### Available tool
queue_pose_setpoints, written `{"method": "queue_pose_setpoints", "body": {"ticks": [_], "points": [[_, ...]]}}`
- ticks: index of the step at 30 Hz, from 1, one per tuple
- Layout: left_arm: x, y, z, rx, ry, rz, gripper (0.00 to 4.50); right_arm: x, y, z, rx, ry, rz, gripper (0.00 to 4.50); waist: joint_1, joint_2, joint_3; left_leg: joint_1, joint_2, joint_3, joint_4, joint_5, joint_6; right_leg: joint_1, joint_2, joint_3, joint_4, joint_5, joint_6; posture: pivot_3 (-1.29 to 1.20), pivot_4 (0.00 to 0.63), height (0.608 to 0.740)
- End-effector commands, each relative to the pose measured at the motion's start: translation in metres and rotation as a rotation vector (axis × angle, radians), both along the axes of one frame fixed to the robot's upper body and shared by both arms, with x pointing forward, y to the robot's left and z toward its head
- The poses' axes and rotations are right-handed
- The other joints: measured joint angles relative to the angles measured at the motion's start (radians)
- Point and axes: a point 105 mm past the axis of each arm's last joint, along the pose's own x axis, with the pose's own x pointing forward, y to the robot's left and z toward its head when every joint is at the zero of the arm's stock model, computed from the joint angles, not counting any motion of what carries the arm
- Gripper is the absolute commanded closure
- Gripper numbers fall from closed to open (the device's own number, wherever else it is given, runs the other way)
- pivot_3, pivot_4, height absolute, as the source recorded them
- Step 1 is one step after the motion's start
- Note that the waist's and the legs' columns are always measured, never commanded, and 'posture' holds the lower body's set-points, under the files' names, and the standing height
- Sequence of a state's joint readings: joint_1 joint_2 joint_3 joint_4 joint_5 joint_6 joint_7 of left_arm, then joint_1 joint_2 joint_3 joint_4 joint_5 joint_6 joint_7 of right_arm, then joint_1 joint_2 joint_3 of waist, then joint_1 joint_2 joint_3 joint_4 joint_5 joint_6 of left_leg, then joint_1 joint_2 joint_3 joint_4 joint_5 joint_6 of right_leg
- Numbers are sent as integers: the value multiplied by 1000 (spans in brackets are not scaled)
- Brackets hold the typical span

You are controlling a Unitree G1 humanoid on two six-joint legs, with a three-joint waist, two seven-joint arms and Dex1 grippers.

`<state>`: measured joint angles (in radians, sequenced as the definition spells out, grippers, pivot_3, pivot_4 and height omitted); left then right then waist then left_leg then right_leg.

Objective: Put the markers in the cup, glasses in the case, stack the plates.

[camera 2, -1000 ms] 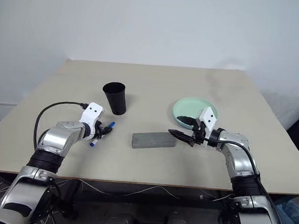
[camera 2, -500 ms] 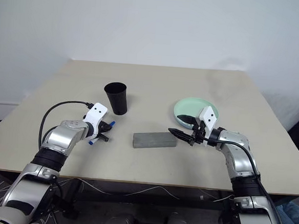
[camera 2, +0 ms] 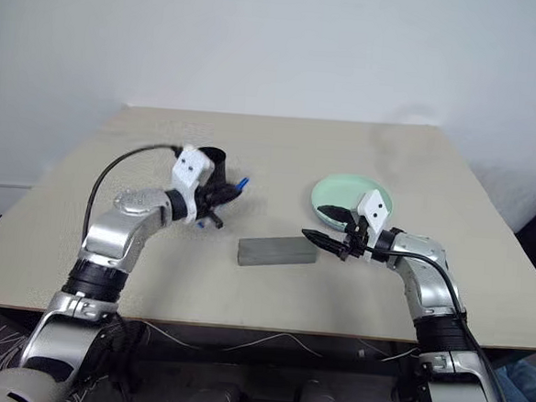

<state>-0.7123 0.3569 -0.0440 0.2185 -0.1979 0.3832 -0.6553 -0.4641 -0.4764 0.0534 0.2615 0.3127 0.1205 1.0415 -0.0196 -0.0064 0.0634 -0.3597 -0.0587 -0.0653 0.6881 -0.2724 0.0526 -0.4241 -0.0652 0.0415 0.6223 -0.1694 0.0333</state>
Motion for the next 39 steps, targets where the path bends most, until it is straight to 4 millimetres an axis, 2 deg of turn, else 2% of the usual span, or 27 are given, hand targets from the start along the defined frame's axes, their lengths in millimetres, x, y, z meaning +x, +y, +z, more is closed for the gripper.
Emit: {"method": "queue_pose_setpoints", "body": {"ticks": [1, 6, 9, 16, 24, 32, 39], "points": [[22, 16, 66, -17, -315, 152, 4390, 6, 2, 19, 11, -71, 5, 1083, -1, 0, 0, 0, 0, 0, 0, 0, 0, 0, 0, 0, 0, 0, 0, 0, 0, 740], [54, 46, 89, -10, -492, 419, 4390, 7, 4, 20, 15, -78, 4, 1083, -2, 0, 0, 5, 0, 3, -1, 2, 2, 4, 1, 1, 0, 1, 0, 0, 0, 740], [65, 60, 84, 4, -517, 535, 4390, 7, 3, 21, 17, -83, 0, 1083, -1, 0, 0, 5, 0, 3, -1, 2, 2, 4, 1, 1, -1, 2, 2, 0, 0, 740], [72, 74, 62, -21, -471, 643, 4390, 4, 0, 21, 21, -86, -15, 1083, 2, -2, 0, -1, -1, 3, -1, 2, 4, 0, -1, 0, -4, 5, 7, 0, 0, 740], [75, 65, 55, -33, -450, 664, 4390, 2, 2, 19, 25, -83, -16, 1083, 1, -2, 0, -2, -1, 3, -2, 2, 5, 1, -1, 0, -10, 8, 8, 0, 0, 740], [74, 52, 63, -9, -507, 653, 4390, -4, 2, 17, 28, -75, -22, 1083, 1, -2, 0, -2, -1, 3, -4, 3, 5, 3, -1, 0, -14, 9, 9, 0, 0, 740], [75, 43, 52, 54, -501, 648, 4390, -10, 0, 16, 28, -68, -30, 1083, 1, -2, 0, -1, -1, 4, -4, 3, 5, 3, -1, 0, -14, 9, 9, 0, 0, 740]]}}
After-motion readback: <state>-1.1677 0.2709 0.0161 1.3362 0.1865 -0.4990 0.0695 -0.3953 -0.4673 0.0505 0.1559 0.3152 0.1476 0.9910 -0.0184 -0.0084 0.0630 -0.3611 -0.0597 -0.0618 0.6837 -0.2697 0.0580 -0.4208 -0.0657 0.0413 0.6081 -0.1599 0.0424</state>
